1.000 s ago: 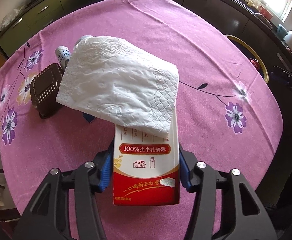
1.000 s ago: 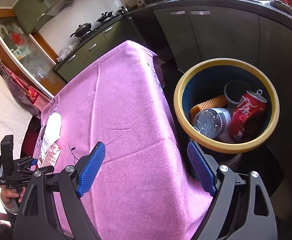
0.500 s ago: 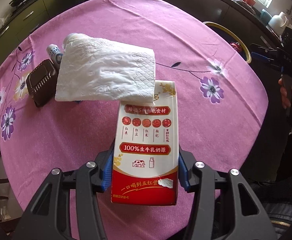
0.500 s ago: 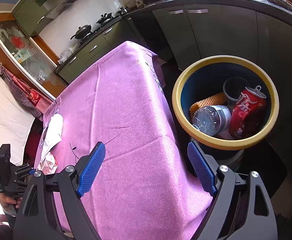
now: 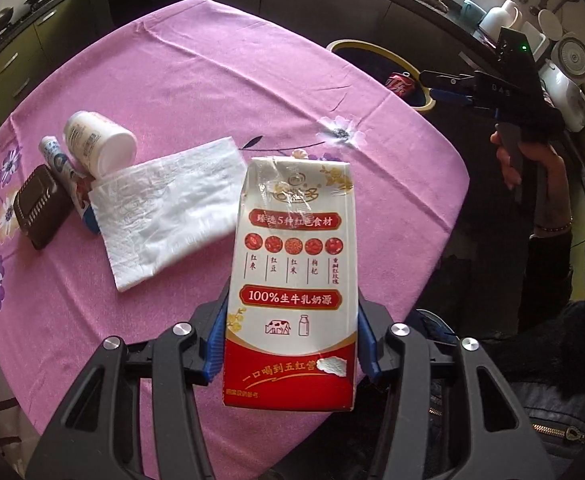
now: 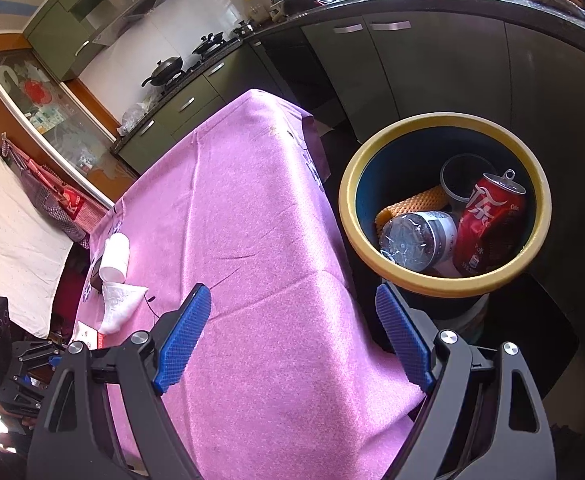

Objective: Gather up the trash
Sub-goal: 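Carry the milk carton over the bin and open the left gripper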

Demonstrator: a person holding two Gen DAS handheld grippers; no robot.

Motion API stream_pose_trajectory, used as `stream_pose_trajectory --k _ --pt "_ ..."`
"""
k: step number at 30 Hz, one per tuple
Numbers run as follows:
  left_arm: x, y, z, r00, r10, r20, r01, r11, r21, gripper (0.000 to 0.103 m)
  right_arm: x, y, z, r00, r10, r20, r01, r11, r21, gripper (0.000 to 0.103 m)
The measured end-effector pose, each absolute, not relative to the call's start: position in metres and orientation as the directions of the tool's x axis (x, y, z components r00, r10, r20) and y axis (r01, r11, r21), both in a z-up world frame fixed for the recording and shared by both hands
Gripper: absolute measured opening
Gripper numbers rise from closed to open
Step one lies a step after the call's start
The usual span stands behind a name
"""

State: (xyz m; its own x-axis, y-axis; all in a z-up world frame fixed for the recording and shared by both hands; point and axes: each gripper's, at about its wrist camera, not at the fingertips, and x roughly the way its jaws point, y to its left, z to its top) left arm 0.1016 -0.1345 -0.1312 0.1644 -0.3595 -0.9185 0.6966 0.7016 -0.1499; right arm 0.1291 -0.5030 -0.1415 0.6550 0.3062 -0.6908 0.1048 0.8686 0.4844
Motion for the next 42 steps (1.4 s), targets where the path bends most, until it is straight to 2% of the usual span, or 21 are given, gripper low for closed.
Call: stream_pose_trajectory --k 8,14,19,25,26,28,29,30,35,37,42 --pt "0.114 -0.209 -0.105 0.173 -0.404 -0.898 0.808 0.58 -0.105 0.05 0.116 -0.518 -0.128 0.693 0.27 -0.668 0.125 0.868 0.481 0.084" --pt "0.151 -0.311 -0.097 0.146 -0.422 -0.895 0.879 0.471 -0.078 0.05 0.083 -0.558 -0.102 0.757 0.125 -0.641 0.225 0.872 0.436 0.084" --pt "0.191 -0.406 -0.109 0.085 -0.427 -0.9 0.895 0.429 -0.119 0.05 0.056 -0.591 -0.095 0.777 0.068 -0.626 0.283 0.851 0.443 0.084" --pt "0.24 -0.489 -0.15 0.145 -0.35 -0.926 0.881 0.471 -0.04 0.05 0.038 -0.617 -0.098 0.785 0.051 -0.618 0.314 0.826 0.467 0.084" --pt "0.246 -0.498 -0.157 0.162 -0.335 -0.928 0.879 0.477 -0.019 0.051 0.037 -0.621 -0.098 0.786 0.051 -0.616 0.317 0.822 0.473 0.084" --pt "0.255 -0.515 -0.172 0.197 -0.301 -0.933 0.874 0.485 0.028 0.062 0.035 -0.625 -0.1 0.789 0.053 -0.612 0.32 0.815 0.483 0.084" --pt "0.259 -0.518 -0.175 0.21 -0.296 -0.932 0.87 0.492 0.04 0.069 0.035 -0.627 -0.101 0.789 0.054 -0.612 0.322 0.813 0.486 0.084" --pt "0.262 -0.518 -0.177 0.219 -0.296 -0.93 0.864 0.502 0.043 0.07 0.037 -0.627 -0.101 0.789 0.053 -0.612 0.324 0.811 0.487 0.084" --pt "0.261 -0.483 -0.15 0.205 -0.39 -0.898 0.851 0.524 -0.033 0.07 0.033 -0.632 -0.104 0.789 0.046 -0.613 0.334 0.805 0.49 0.084" --pt "0.249 -0.449 -0.125 0.226 -0.461 -0.858 0.846 0.529 -0.062 0.071 0.034 -0.632 -0.106 0.786 0.044 -0.617 0.337 0.806 0.486 0.084" --pt "0.221 -0.341 -0.071 0.337 -0.595 -0.73 0.803 0.587 -0.107 0.08 0.048 -0.617 -0.108 0.77 0.081 -0.633 0.312 0.818 0.484 0.084"
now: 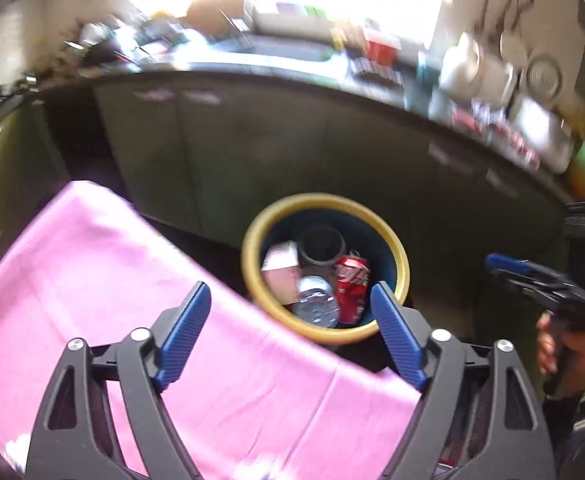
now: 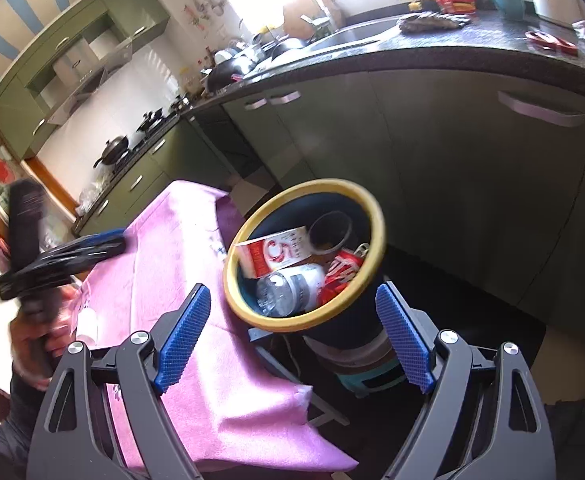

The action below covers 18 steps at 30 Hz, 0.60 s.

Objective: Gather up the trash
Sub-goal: 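Carry the milk carton over the bin and open the left gripper, then grasp the white tissue with the right gripper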

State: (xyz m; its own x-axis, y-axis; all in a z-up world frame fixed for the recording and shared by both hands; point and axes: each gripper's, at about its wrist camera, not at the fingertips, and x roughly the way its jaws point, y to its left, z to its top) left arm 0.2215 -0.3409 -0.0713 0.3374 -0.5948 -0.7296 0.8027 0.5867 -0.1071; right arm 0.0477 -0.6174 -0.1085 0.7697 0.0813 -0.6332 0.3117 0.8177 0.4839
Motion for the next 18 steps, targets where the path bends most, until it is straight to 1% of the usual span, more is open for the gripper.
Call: stream_pose_trajectory --k 3,9,12,16,18 --pt "0.211 -0.269 -0.053 0.443 -0.61 -0.657 0.746 0.657 -0.107 0.082 0.064 -0.598 -0.109 0.756 0.132 -0.641 0.26 0.839 0.479 0.084" --pt "0.212 -0.139 -0.04 0.663 -0.527 -0.532 0.575 0.814 -0.089 0.087 0.113 -0.525 -0.107 0.711 0.283 -0.644 0.064 0.886 0.46 0.084" --pt "0.226 -0.089 -0.042 0.715 -0.493 -0.496 0.492 0.859 -0.143 0.087 0.144 -0.462 -0.107 0.65 0.384 -0.655 -0.105 0.9 0.423 0.084" --pt "0.239 -0.045 -0.049 0.743 -0.476 -0.471 0.431 0.878 -0.207 0.087 0.17 -0.374 -0.108 0.551 0.497 -0.671 -0.36 0.866 0.346 0.085" --pt "0.242 -0.032 -0.053 0.754 -0.461 -0.468 0.408 0.887 -0.217 0.087 0.179 -0.336 -0.11 0.509 0.521 -0.685 -0.476 0.834 0.281 0.093"
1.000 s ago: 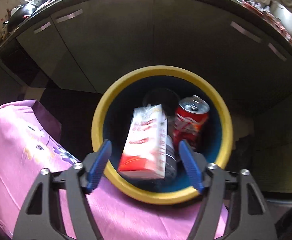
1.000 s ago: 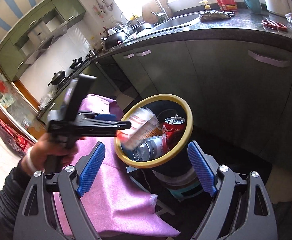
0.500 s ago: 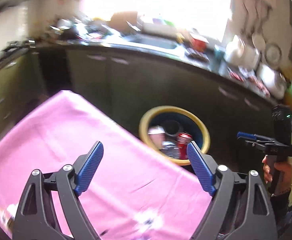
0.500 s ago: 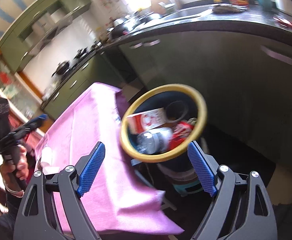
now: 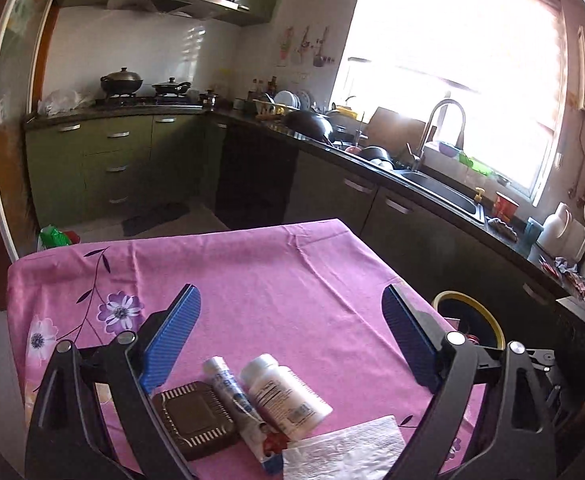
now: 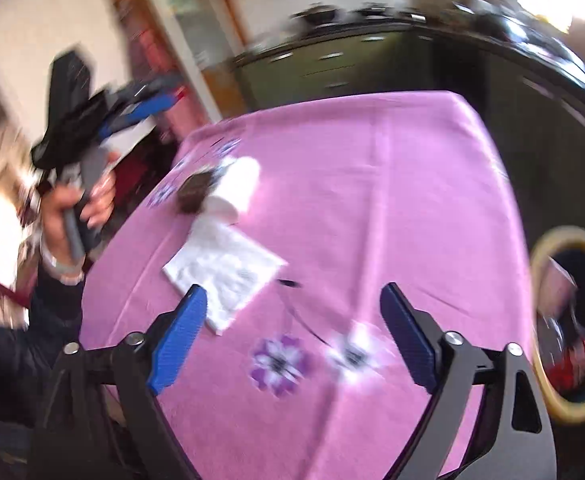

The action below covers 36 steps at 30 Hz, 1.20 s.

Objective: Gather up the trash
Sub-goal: 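Grasp the white tissue with the right gripper, then carry the tissue over the bin and open the right gripper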

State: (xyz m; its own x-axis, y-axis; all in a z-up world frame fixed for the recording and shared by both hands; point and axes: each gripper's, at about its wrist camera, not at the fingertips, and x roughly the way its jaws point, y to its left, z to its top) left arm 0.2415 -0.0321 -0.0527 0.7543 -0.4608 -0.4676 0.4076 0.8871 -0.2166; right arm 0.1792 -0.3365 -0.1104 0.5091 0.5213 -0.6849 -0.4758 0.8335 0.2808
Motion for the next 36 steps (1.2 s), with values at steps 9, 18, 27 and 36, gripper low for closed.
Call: stream_pose_trajectory --k 9,18,27,36 --pt "0.245 -0.004 -0.062 0.799 -0.395 -0.453 0.331 0.918 -0.218 0.089 0.213 -0.231 -0.143 0.333 0.518 -0.788 -0.745 0.657 0.117 0.093" --pt "0.25 0.006 -0.069 0.805 -0.369 -0.464 0.29 0.928 -0.235 0.091 0.223 -0.219 -0.165 0.317 0.442 -0.839 -0.796 0.605 0.018 0.094" --pt "0.253 0.002 -0.076 0.789 -0.382 -0.48 0.304 0.923 -0.236 0.091 0.217 -0.218 -0.158 0.299 0.461 -0.835 -0.812 0.583 0.032 0.065" --pt "0.252 0.0 -0.078 0.787 -0.387 -0.48 0.311 0.922 -0.232 0.091 0.206 -0.23 -0.147 0.288 0.505 -0.814 -0.783 0.613 0.103 0.004"
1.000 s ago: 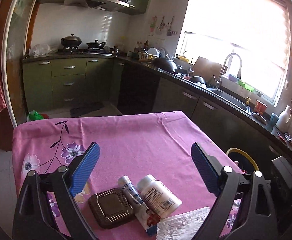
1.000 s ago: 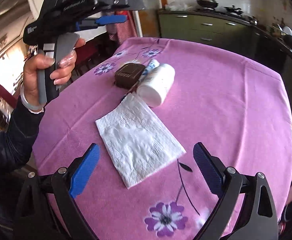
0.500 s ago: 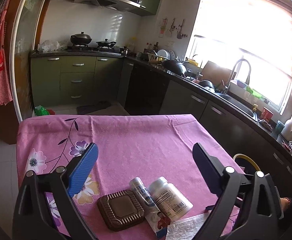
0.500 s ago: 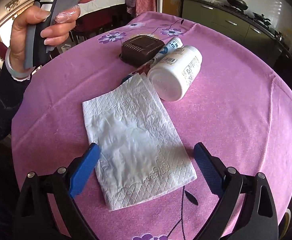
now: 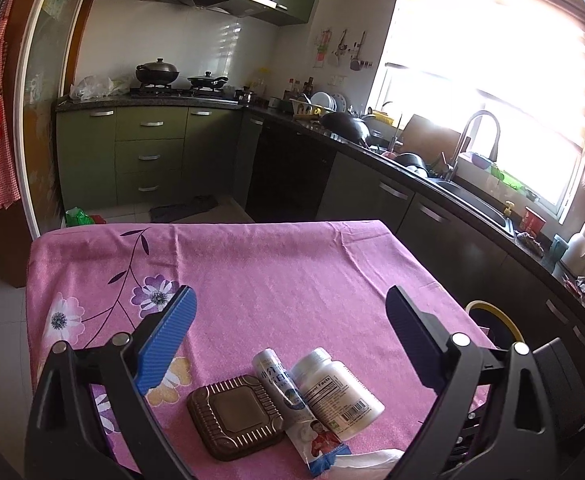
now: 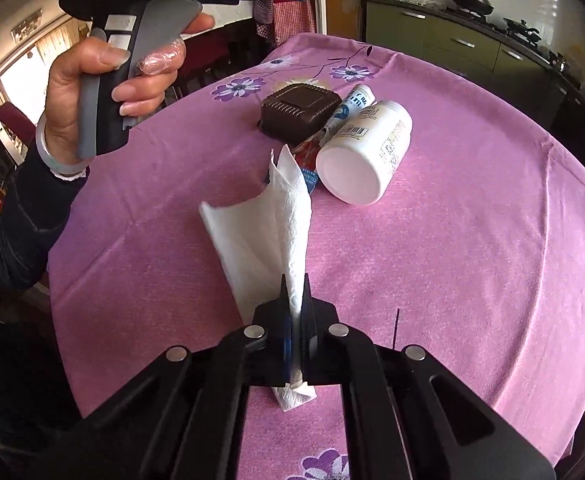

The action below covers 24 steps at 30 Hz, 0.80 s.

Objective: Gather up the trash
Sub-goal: 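Carry the tissue over the bin and open the right gripper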

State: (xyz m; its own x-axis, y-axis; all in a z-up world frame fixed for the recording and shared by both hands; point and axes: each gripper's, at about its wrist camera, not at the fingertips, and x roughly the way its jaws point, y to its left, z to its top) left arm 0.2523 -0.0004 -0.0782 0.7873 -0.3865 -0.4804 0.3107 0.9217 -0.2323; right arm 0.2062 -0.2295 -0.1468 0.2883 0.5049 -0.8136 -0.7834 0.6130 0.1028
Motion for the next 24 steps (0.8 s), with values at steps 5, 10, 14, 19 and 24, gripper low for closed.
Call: stream_pose_trajectory --k 5,10,14,19,24 --pt "0.252 -0.001 -0.077 0.784 -0.394 -0.48 0.315 0.919 -0.239 0.091 0.199 -0.274 -0.116 0.36 0.546 -0.756 -0.706 0.69 0.162 0.004" --pt "0.251 -0.006 -0.077 0.78 -0.398 -0.484 0.326 0.917 -0.229 0.091 0.197 -0.36 -0.081 0.522 0.479 -0.706 -0.517 0.836 0.185 0.004" --pt "0.251 -0.008 -0.078 0.775 -0.401 -0.488 0.33 0.916 -0.228 0.091 0.204 -0.447 -0.072 0.64 0.313 -0.702 -0.26 0.948 0.186 0.004" --pt "0.252 -0.01 -0.081 0.774 -0.395 -0.494 0.325 0.918 -0.226 0.091 0.217 -0.542 -0.099 0.63 0.066 -0.773 0.056 0.99 0.13 0.004" --pt "0.256 -0.01 -0.086 0.765 -0.395 -0.509 0.322 0.919 -0.228 0.091 0.223 -0.595 -0.137 0.569 -0.015 -0.822 0.22 0.966 0.135 0.006"
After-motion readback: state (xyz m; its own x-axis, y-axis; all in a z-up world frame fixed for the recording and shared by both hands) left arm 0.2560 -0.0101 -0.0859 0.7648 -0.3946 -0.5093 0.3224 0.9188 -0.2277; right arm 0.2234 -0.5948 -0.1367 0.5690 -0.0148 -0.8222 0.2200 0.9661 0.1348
